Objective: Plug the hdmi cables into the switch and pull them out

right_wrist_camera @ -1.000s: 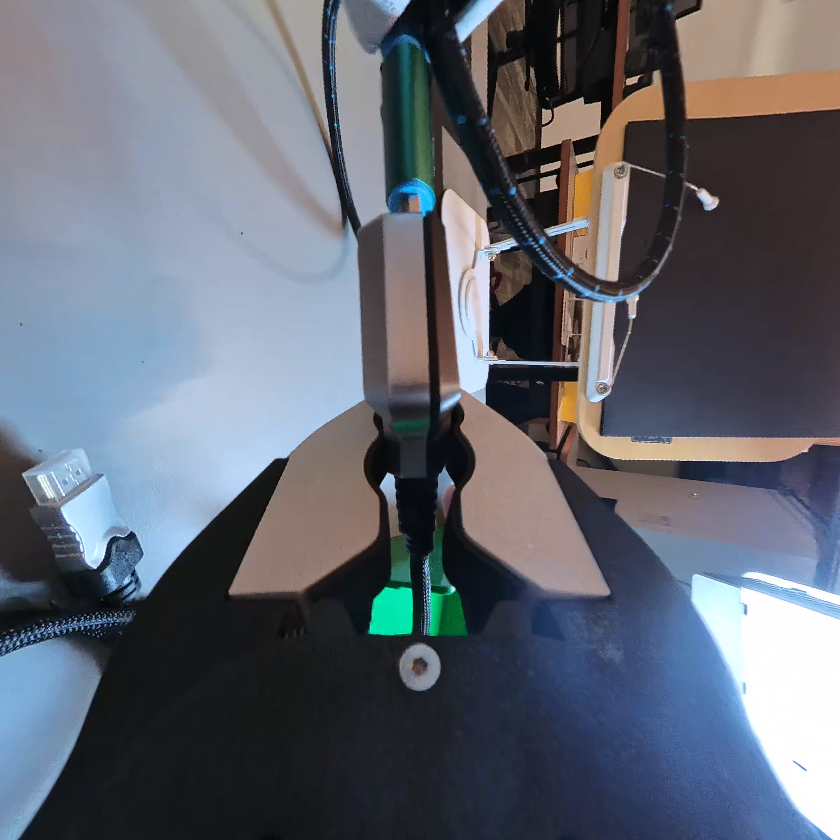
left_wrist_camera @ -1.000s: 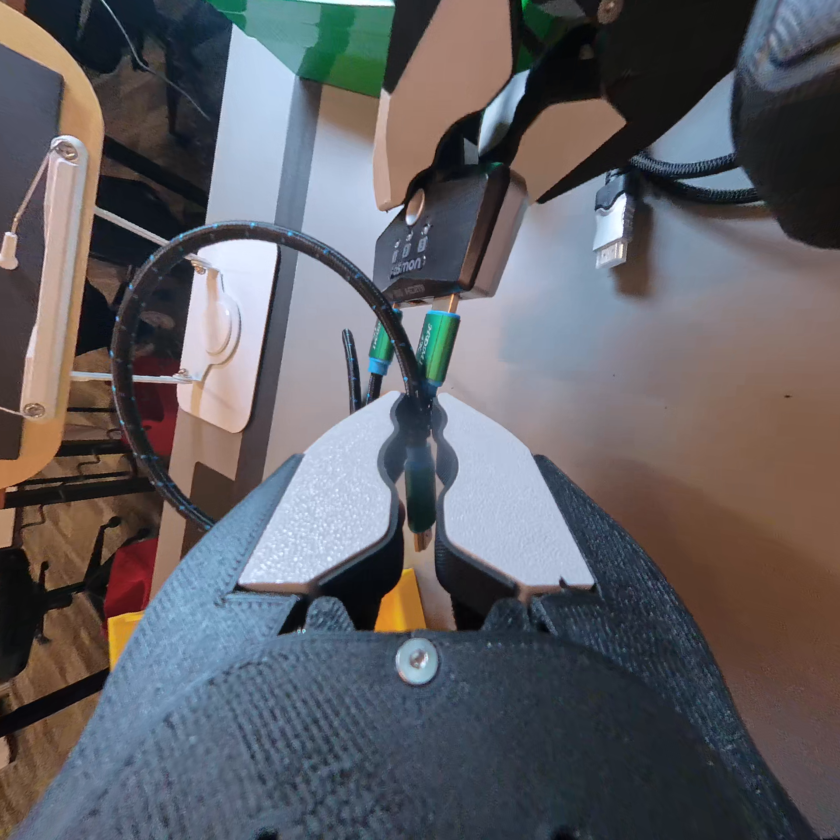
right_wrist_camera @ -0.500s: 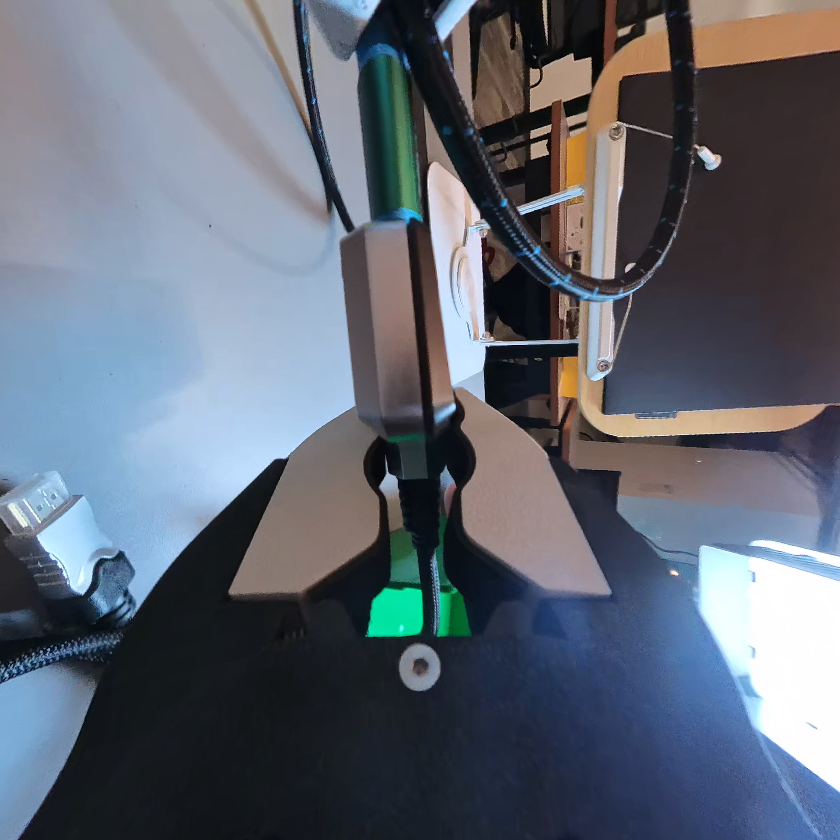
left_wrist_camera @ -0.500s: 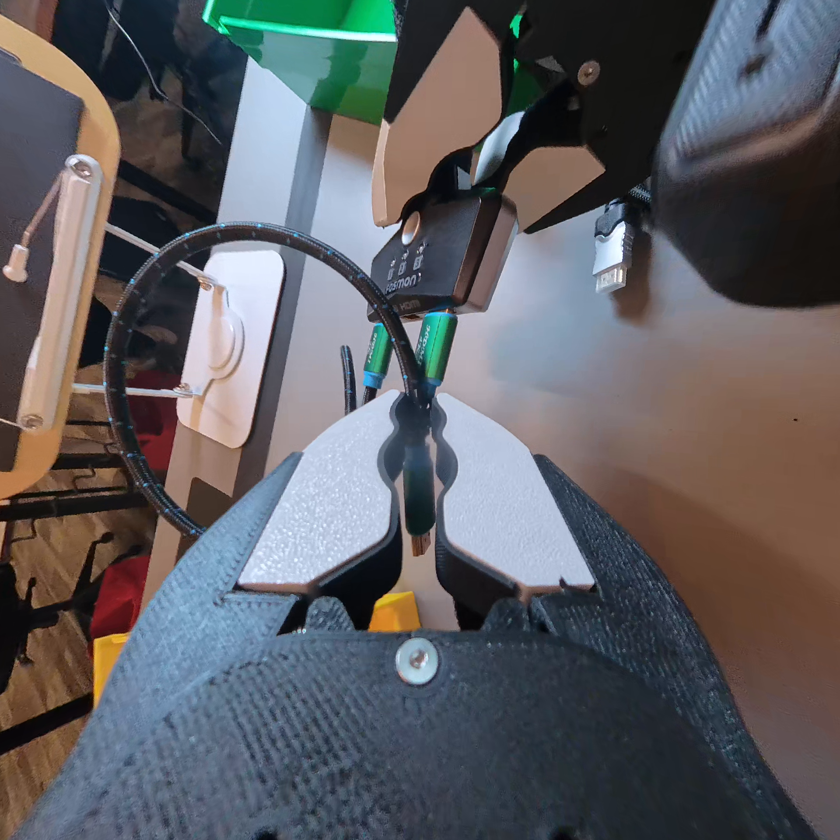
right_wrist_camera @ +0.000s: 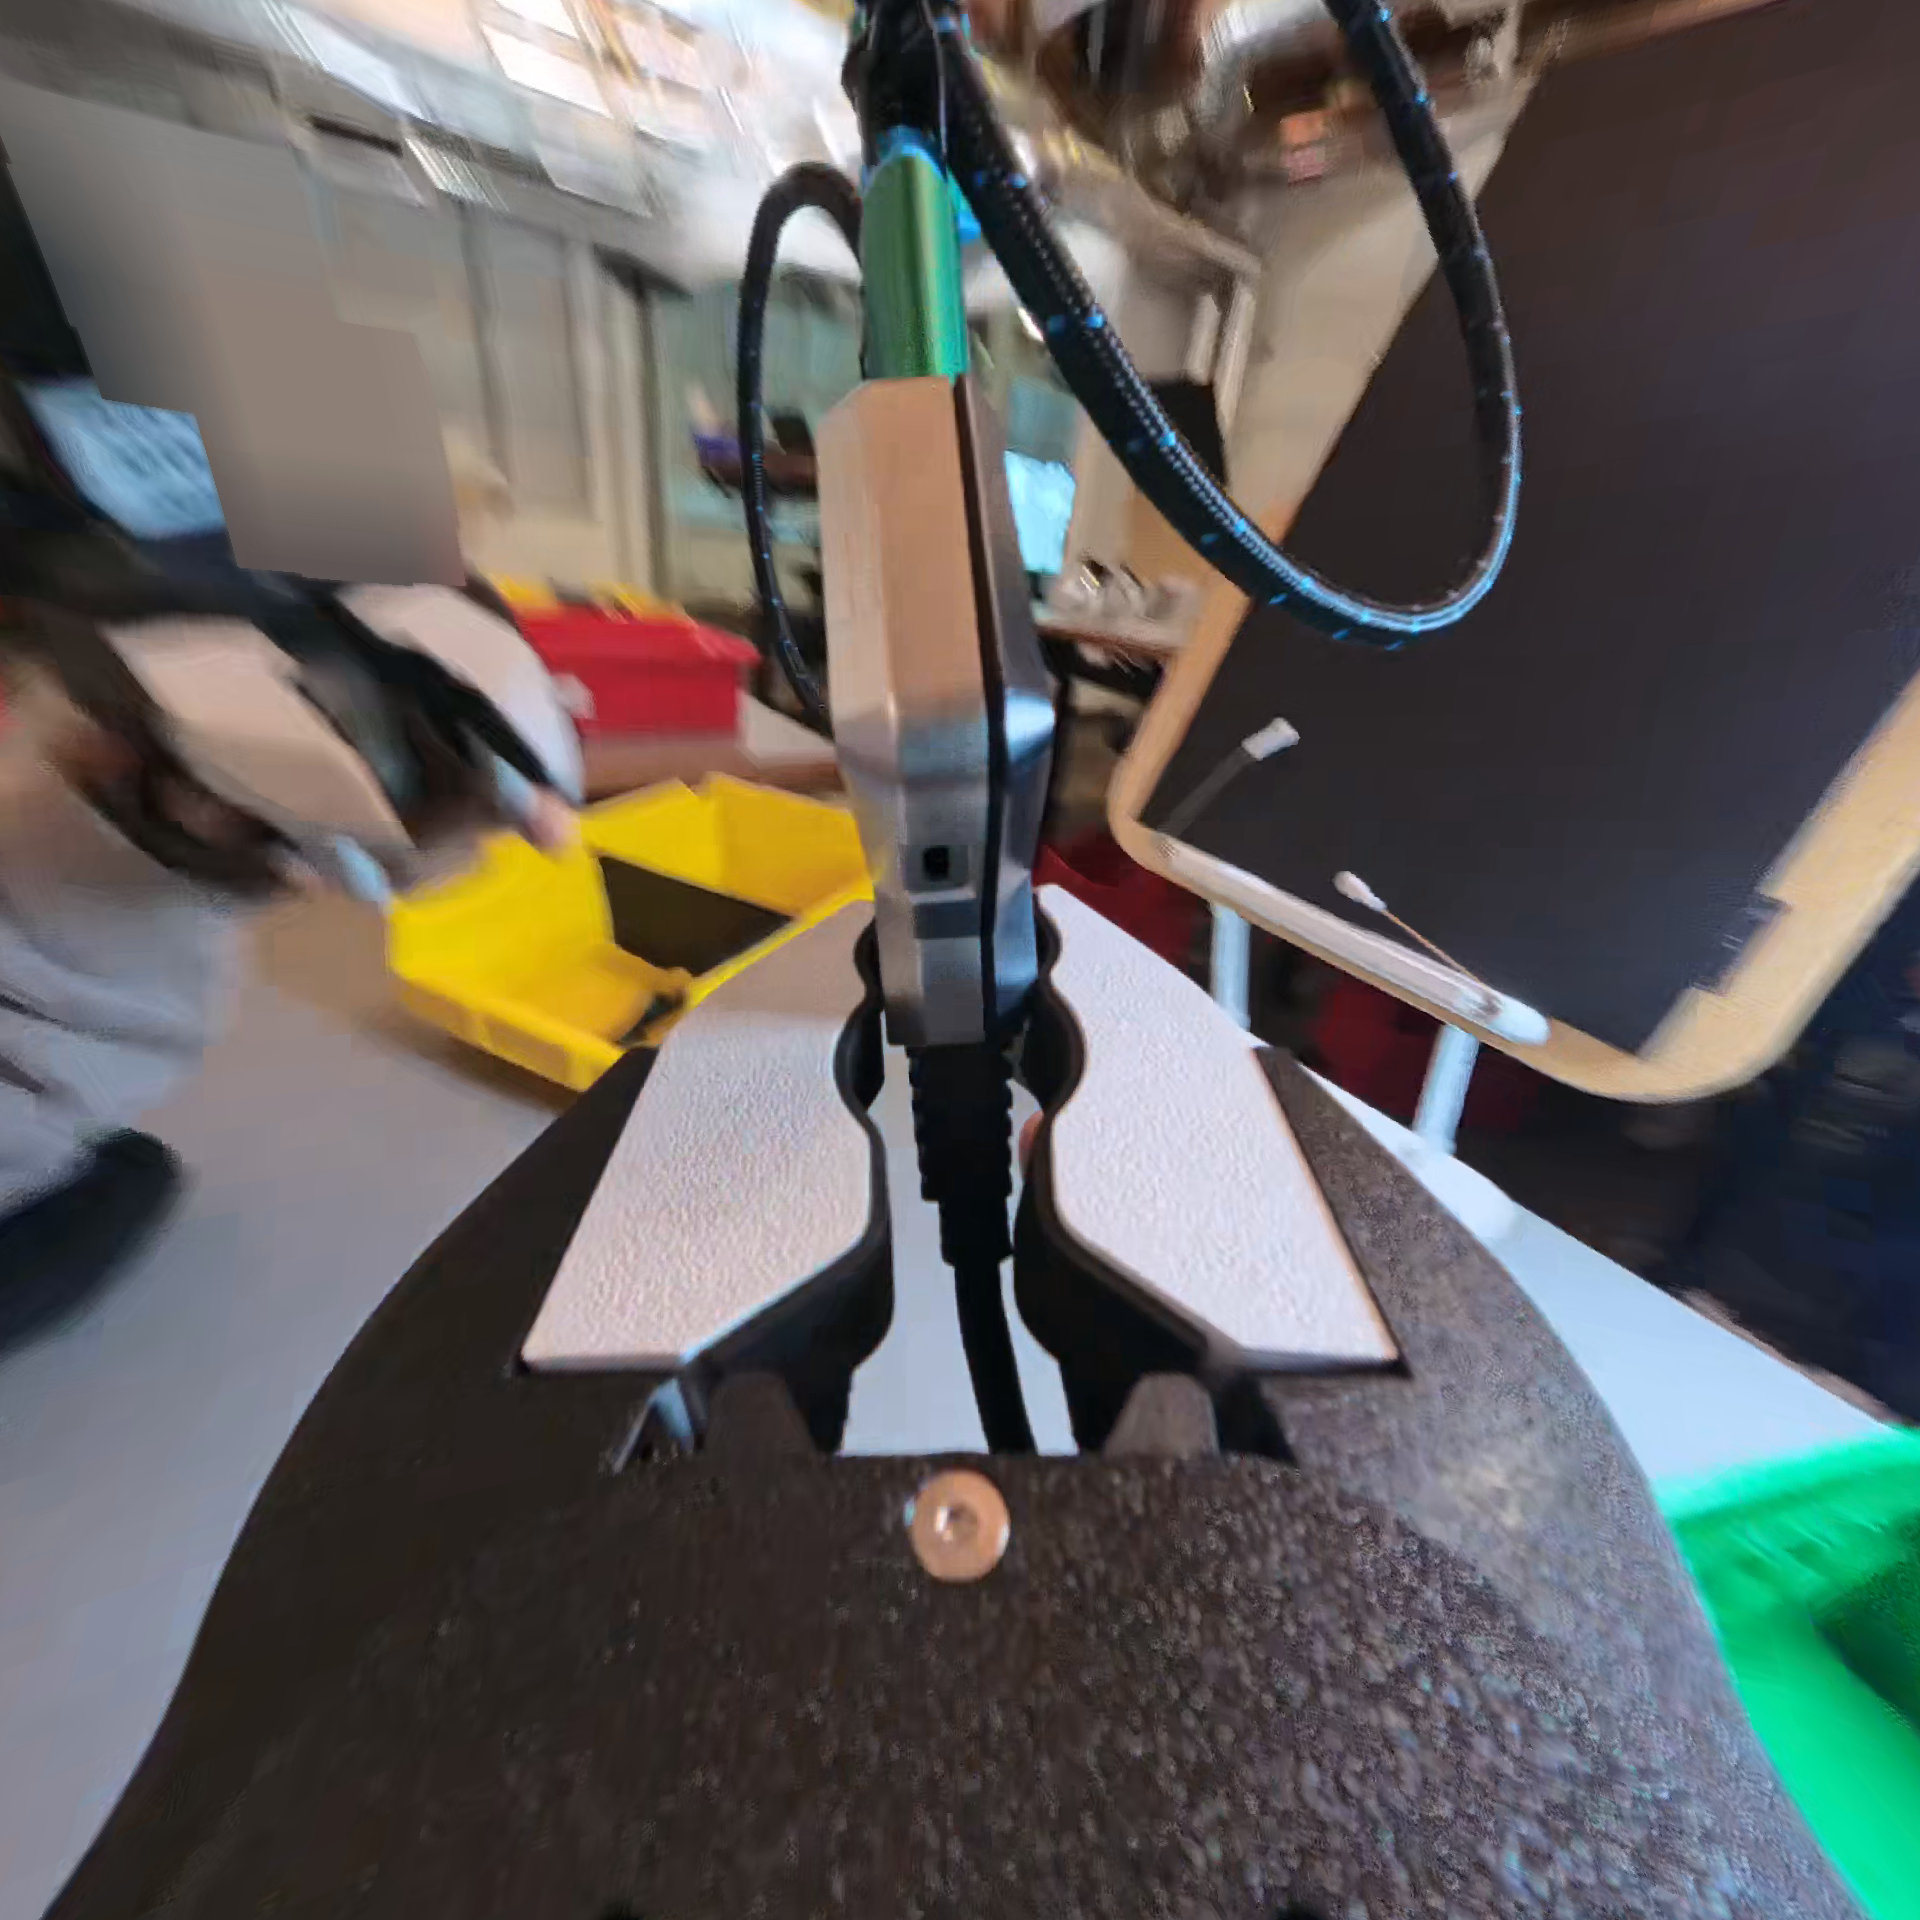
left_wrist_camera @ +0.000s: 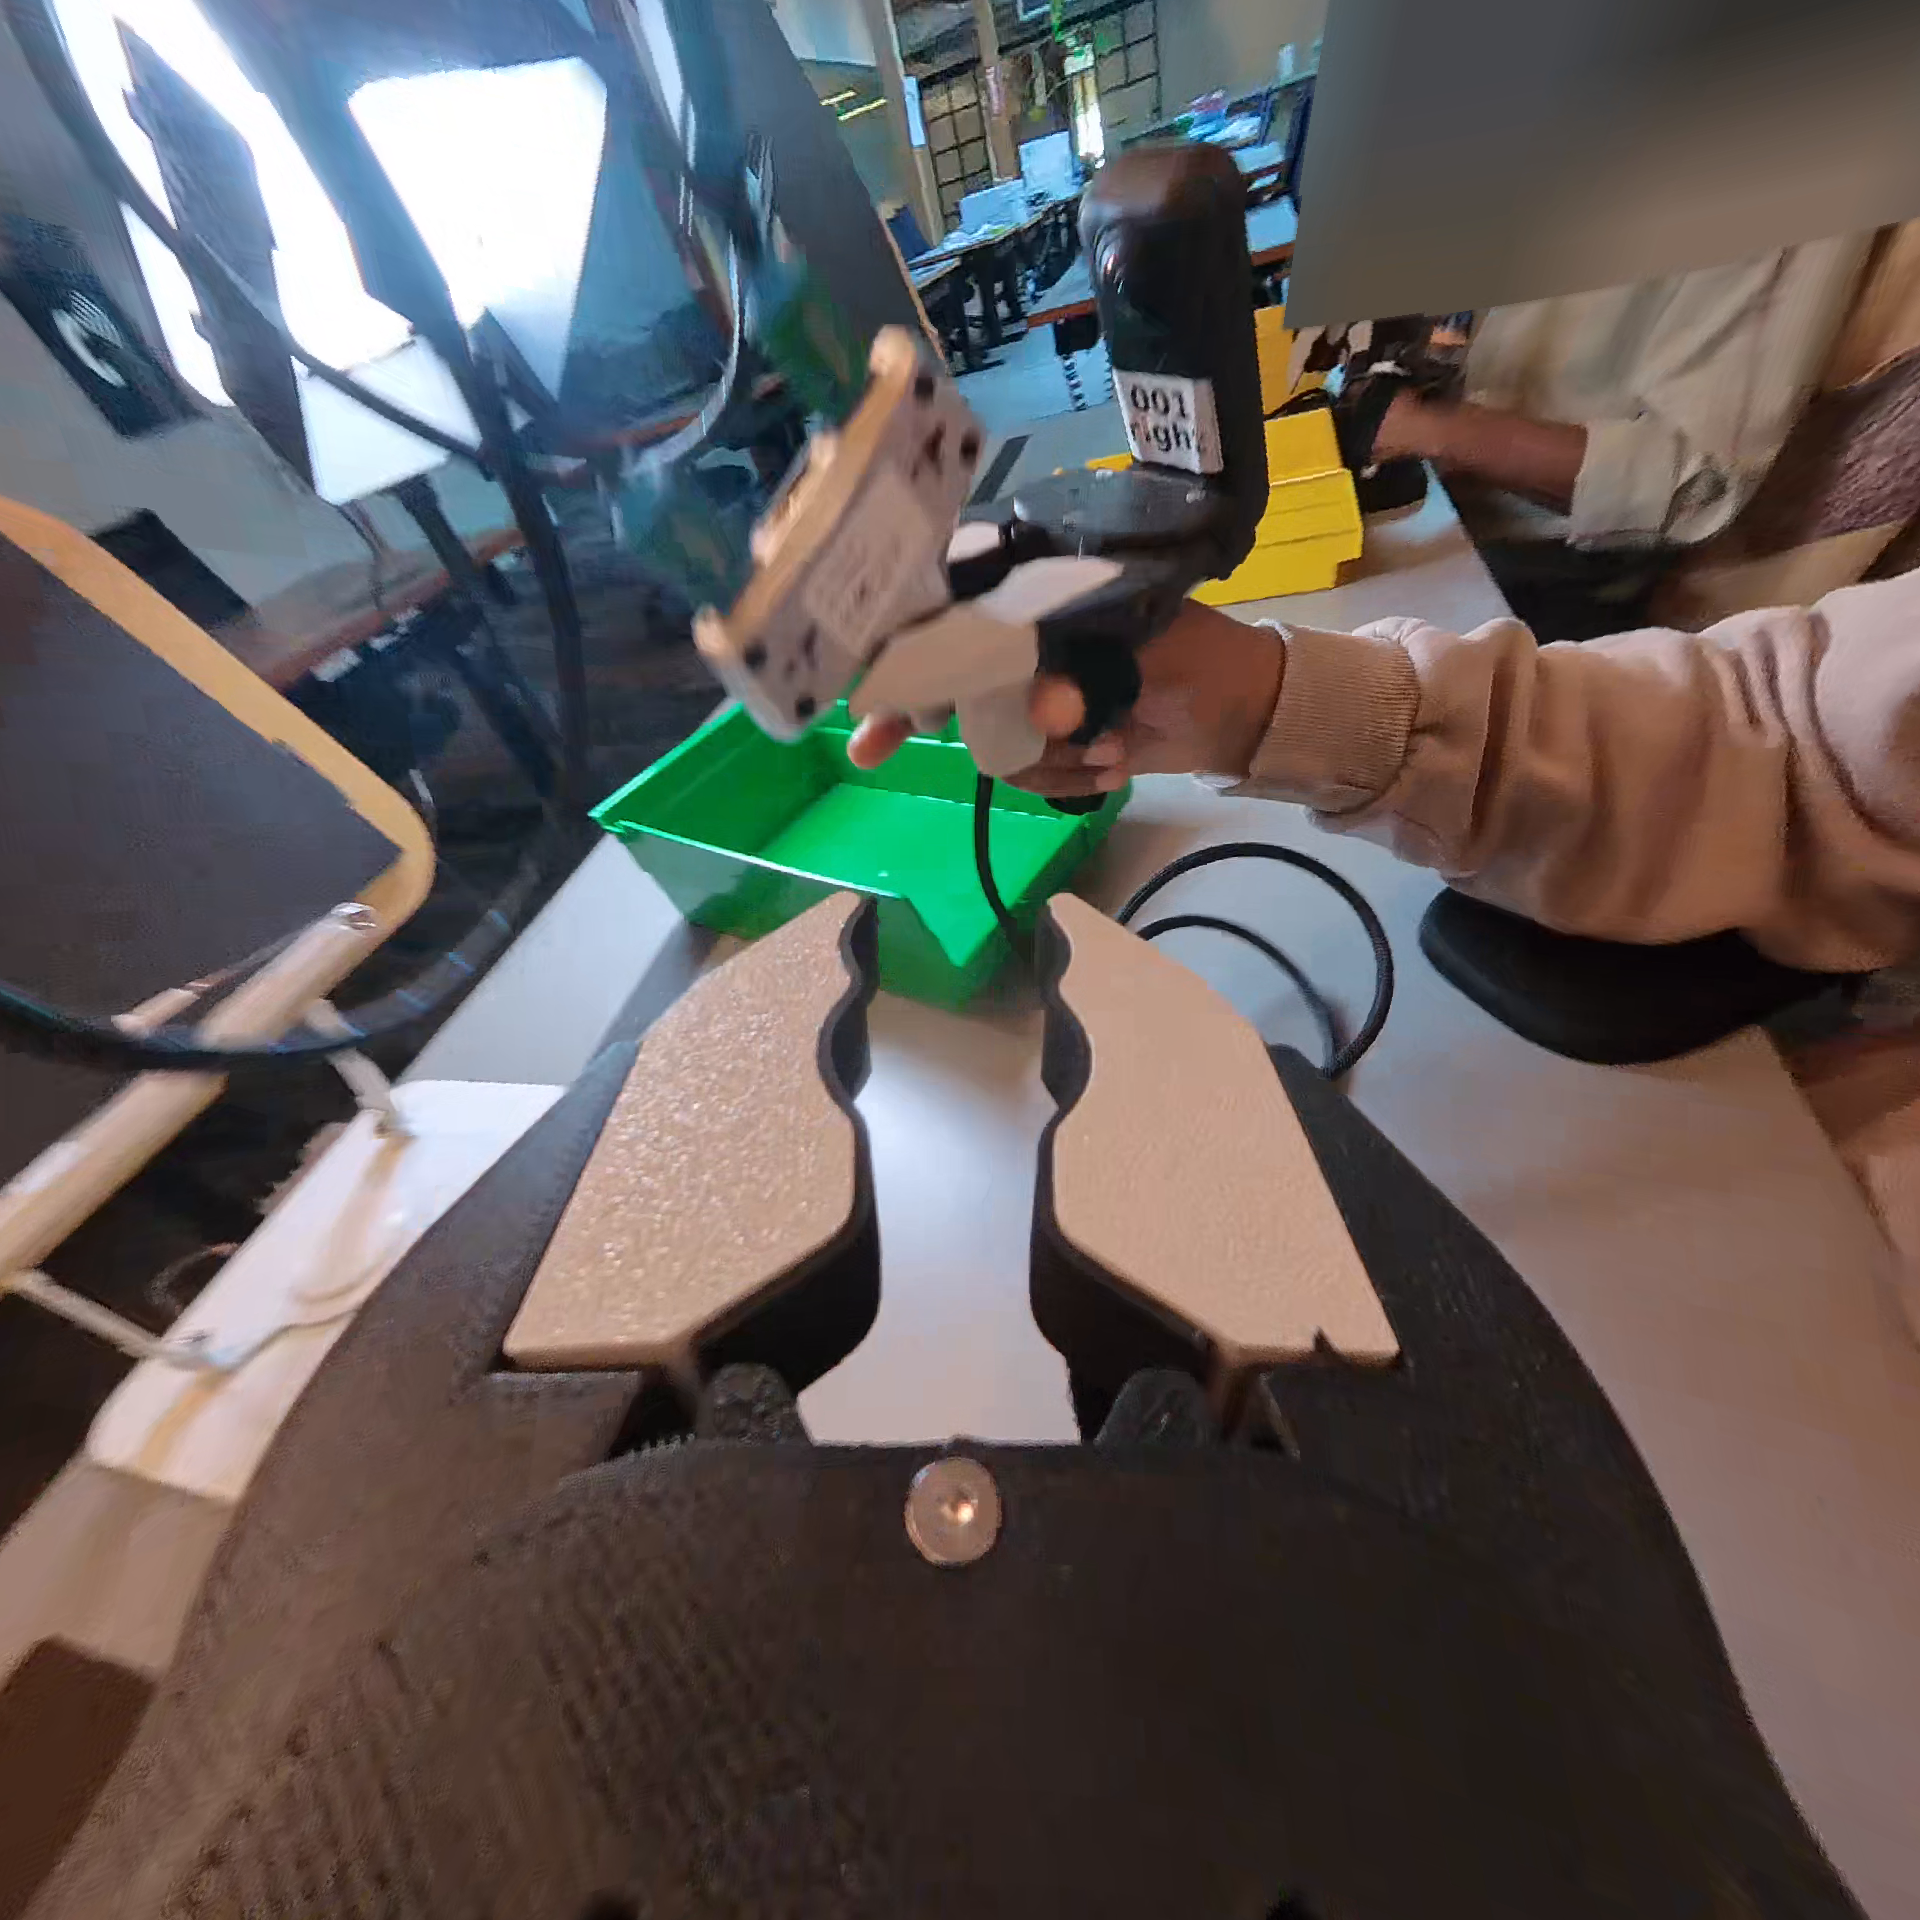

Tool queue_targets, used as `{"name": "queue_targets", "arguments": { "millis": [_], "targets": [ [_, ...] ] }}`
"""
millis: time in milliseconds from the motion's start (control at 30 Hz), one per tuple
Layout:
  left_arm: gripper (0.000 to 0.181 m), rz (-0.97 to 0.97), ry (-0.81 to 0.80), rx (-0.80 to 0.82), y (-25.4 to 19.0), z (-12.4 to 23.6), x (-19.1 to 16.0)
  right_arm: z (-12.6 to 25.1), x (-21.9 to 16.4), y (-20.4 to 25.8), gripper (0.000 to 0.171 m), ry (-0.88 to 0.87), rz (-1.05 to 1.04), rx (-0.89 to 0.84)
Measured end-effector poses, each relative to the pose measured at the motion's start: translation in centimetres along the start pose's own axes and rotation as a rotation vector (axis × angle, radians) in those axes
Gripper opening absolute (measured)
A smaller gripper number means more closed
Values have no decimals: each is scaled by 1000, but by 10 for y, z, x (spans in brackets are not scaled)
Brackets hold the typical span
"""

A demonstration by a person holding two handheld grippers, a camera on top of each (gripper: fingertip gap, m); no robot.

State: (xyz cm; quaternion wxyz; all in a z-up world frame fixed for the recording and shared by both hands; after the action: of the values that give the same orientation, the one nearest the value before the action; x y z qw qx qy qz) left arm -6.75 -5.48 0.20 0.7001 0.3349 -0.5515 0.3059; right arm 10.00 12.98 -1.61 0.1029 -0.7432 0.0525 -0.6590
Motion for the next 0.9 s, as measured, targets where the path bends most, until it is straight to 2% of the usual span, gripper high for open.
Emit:
{"name": "queue_targets", "arguments": {
  "millis": [100, 200, 267, 300, 367, 467, 533, 633, 733, 900],
  "targets": [
    [40, 131, -84, -83, -1, -31, -15, -2, 10, 16, 23, -190, -168, 193],
    [49, 229, -270, -151, -5, -42, -14, -17, 7, 43, 23, -224, -259, 401],
    [44, 238, -414, -178, -5, -33, -8, -28, 1, 59, 23, -151, -221, 456],
    [30, 227, -438, -191, -4, -28, -6, -32, -2, 65, 24, -110, -188, 469],
    [21, 153, -358, -194, -5, -21, -6, -35, -5, 69, 26, -78, -166, 474],
    [21, 45, -224, -138, -5, -16, -2, -32, -3, 63, 28, -60, -154, 464],
    [20, 20, -195, -133, -4, -12, -1, -23, 5, 54, 30, -71, -135, 456],
    [20, 16, -117, -164, -3, -9, -4, -15, 13, 54, 34, -14, 34, 414],
    [20, -17, -71, -161, -7, -18, -11, -15, 16, 64, 25, 36, 159, 413],
    [21, -26, -41, -161, -6, -24, -18, -13, 17, 67, 23, 139, 308, 396]
  ]
}}
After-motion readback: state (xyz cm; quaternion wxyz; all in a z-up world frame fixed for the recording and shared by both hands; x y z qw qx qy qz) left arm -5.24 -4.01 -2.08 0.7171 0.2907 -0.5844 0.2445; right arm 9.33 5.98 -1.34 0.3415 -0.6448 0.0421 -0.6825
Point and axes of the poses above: each gripper's, where its closed fingertips meet, z back along the fingers, x out of its top, y = z × x across the jaws, the point moved 9 cm from there along z, back along the fingers, and after that the axes turned 6 degrees about z, right-handed, at the moved point
